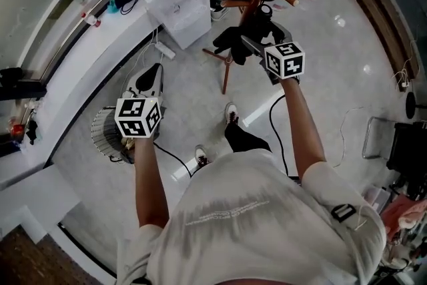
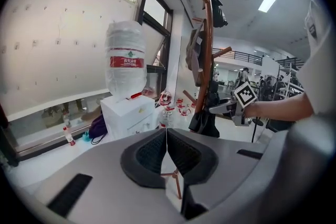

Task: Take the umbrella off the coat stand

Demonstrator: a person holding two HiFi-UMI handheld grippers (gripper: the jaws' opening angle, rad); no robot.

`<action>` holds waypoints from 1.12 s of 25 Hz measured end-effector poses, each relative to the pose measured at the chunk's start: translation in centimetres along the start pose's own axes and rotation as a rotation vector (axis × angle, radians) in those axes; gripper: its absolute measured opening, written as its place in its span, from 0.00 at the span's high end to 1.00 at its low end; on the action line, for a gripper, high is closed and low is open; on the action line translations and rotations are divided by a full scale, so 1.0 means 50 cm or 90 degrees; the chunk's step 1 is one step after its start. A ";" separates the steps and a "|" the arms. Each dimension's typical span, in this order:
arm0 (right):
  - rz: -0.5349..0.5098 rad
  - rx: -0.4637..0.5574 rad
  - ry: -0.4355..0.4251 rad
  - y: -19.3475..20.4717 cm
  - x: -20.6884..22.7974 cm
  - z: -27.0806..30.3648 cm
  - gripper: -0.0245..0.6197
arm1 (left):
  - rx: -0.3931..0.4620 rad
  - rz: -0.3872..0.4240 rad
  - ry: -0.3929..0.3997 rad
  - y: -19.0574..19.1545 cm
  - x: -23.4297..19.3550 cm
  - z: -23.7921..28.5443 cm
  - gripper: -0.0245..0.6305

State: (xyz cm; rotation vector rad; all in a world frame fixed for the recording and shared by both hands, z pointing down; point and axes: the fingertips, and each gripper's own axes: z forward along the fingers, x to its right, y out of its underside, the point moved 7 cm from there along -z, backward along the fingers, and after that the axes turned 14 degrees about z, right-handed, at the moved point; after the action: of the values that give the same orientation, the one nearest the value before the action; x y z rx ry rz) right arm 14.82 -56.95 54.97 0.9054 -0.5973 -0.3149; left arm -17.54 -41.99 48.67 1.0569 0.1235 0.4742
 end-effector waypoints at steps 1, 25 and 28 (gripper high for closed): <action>0.001 -0.004 -0.007 0.003 0.003 0.009 0.28 | -0.004 -0.004 -0.001 0.001 0.001 0.006 0.94; -0.026 -0.030 0.015 -0.002 -0.033 0.073 0.48 | -0.029 -0.015 0.012 0.018 0.014 0.042 0.94; -0.041 -0.030 0.025 -0.020 -0.040 0.052 0.48 | -0.021 -0.007 0.016 0.013 0.013 0.031 0.94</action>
State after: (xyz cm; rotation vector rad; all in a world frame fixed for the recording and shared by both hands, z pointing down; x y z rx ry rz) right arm 11.65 -58.21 54.69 0.8853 -0.5236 -0.3666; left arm -16.66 -42.68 50.09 1.0178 0.1438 0.4781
